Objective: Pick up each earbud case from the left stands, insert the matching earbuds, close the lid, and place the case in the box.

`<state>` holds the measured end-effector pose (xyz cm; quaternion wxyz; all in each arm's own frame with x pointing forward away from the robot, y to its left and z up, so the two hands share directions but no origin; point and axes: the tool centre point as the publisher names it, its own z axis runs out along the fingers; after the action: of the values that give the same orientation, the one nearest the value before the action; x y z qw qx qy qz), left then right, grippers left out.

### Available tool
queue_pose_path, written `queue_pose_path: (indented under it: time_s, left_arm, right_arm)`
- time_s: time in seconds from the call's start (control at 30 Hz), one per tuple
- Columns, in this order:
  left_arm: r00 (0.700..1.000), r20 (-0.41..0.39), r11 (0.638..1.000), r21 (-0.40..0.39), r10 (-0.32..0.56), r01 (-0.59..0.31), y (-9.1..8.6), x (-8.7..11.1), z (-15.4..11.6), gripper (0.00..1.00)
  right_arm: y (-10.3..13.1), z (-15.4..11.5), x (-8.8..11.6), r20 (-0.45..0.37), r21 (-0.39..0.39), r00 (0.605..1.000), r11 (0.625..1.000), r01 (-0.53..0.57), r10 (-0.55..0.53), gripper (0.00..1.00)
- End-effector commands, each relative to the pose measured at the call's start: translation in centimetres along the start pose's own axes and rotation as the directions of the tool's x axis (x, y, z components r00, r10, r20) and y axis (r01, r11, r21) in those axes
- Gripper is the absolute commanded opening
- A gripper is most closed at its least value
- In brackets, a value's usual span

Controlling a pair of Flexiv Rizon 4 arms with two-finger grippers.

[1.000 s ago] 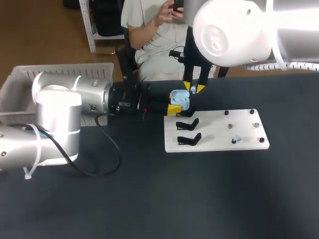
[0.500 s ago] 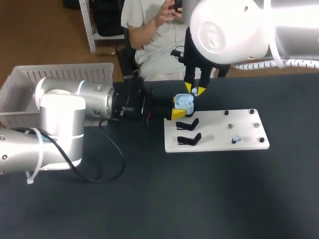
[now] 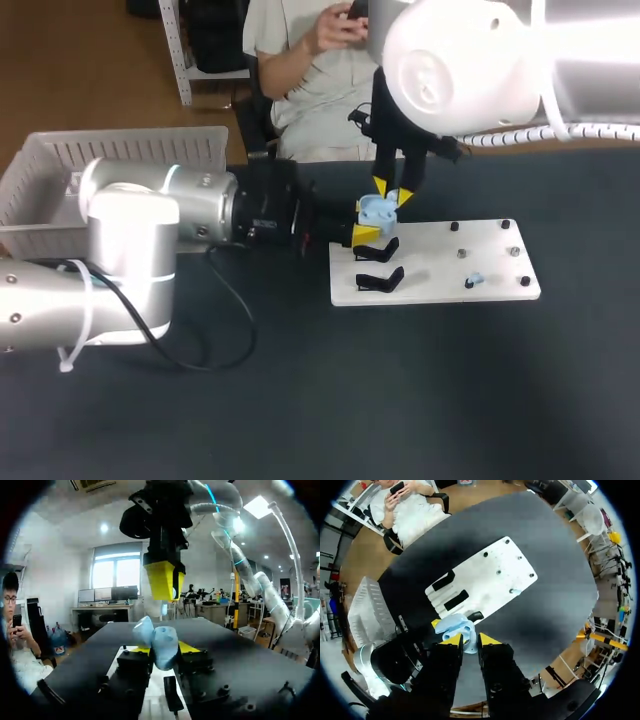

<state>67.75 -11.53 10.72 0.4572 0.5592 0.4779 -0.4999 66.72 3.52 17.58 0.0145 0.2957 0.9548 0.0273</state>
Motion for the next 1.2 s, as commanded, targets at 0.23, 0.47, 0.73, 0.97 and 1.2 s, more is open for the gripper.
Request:
queue_pose_path:
  time_s: [0.23,0.47,0.73,0.97,1.2]
  left_arm:
    - [1.000,-0.002,1.000,0.012,0.013,-0.013,-0.1,0.2,0.6,0.00]
    - [1.000,-0.002,1.000,0.012,0.013,-0.013,-0.1,0.2,0.6,0.00]
    - [1.000,-0.002,1.000,0.012,0.013,-0.013,-0.1,0.2,0.6,0.00]
    - [1.000,-0.002,1.000,0.012,0.013,-0.013,-0.1,0.2,0.6,0.00]
    - [1.000,-0.002,1.000,0.012,0.013,-0.013,-0.1,0.2,0.6,0.00]
  right_arm:
    - [-0.3,0.0,0.7,0.016,0.004,1.000,1.000,-0.023,0.023,0.00]
    - [-0.3,0.0,0.7,0.016,0.004,1.000,1.000,-0.023,0.023,0.00]
    - [-0.3,0.0,0.7,0.016,0.004,1.000,1.000,-0.023,0.023,0.00]
    - [0.2,0.2,1.0,0.025,0.013,0.997,0.997,-0.076,0.076,0.00]
    - [0.7,0.1,1.2,0.018,0.013,0.990,0.990,-0.141,0.141,0.00]
